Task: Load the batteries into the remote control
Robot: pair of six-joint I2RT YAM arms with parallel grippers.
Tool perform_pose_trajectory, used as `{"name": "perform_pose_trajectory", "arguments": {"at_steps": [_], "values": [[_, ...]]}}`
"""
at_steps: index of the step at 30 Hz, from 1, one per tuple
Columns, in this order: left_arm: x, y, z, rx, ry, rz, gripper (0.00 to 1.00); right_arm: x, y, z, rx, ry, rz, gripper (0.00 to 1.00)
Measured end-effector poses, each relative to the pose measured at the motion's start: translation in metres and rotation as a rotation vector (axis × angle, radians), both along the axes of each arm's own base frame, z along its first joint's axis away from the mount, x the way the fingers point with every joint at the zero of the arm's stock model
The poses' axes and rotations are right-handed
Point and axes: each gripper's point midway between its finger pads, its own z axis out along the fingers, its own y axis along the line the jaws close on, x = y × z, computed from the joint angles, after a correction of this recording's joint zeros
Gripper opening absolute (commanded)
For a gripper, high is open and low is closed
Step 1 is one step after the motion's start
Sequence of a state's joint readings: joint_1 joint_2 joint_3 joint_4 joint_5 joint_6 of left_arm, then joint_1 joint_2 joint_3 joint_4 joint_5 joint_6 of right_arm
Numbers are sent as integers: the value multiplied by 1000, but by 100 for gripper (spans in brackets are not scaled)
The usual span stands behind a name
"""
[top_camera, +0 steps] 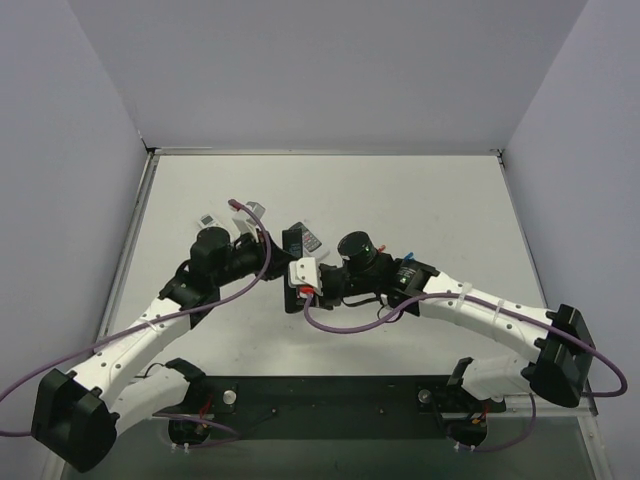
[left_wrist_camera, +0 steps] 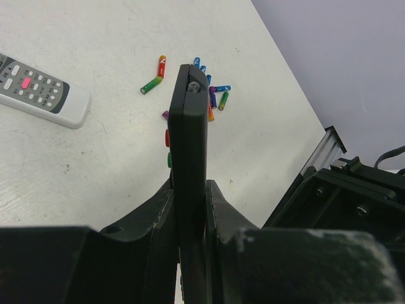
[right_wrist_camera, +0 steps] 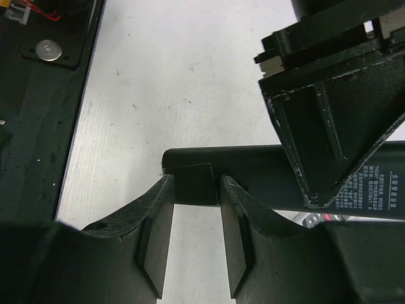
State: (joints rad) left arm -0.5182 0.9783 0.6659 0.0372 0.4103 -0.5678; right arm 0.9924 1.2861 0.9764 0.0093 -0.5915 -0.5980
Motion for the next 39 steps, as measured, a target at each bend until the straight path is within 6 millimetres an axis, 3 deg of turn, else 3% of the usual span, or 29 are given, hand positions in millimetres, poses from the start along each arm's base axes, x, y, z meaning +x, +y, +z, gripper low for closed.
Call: {"name": "perform_pose_trajectory", "arguments": {"at_steps": [4, 9, 13, 19, 22, 23, 24, 25, 27, 28, 35, 39], "values": [[9, -3, -10, -5, 12, 21, 0, 18, 1, -12, -9, 33, -51, 31], [25, -7, -30, -3, 47, 58, 0, 38, -4, -45, -63, 112, -118, 30], [38, -11, -54, 8, 84, 84, 0, 49, -10, -61, -77, 154, -167, 31], [55, -10, -95, 49, 133, 151, 0, 61, -19, -71, -62, 202, -257, 44], [59, -4, -113, 76, 156, 192, 0, 70, -28, -70, -35, 230, -351, 58], [59, -2, -117, 81, 160, 206, 0, 73, -34, -69, -27, 244, -394, 69], [58, 1, -119, 85, 160, 218, 0, 77, -40, -68, -18, 258, -440, 73], [58, 3, -119, 86, 158, 226, 0, 83, -47, -65, -6, 273, -495, 76], [55, 9, -118, 86, 150, 252, 0, 95, -60, -55, 26, 292, -607, 99], [54, 12, -114, 79, 141, 263, 0, 101, -67, -50, 45, 306, -659, 100], [39, 31, -58, -37, 22, 309, 0, 114, -119, -50, 43, 413, -1004, 99], [25, 42, -38, -90, -17, 323, 0, 112, -142, -59, -19, 480, -1144, 84]]}}
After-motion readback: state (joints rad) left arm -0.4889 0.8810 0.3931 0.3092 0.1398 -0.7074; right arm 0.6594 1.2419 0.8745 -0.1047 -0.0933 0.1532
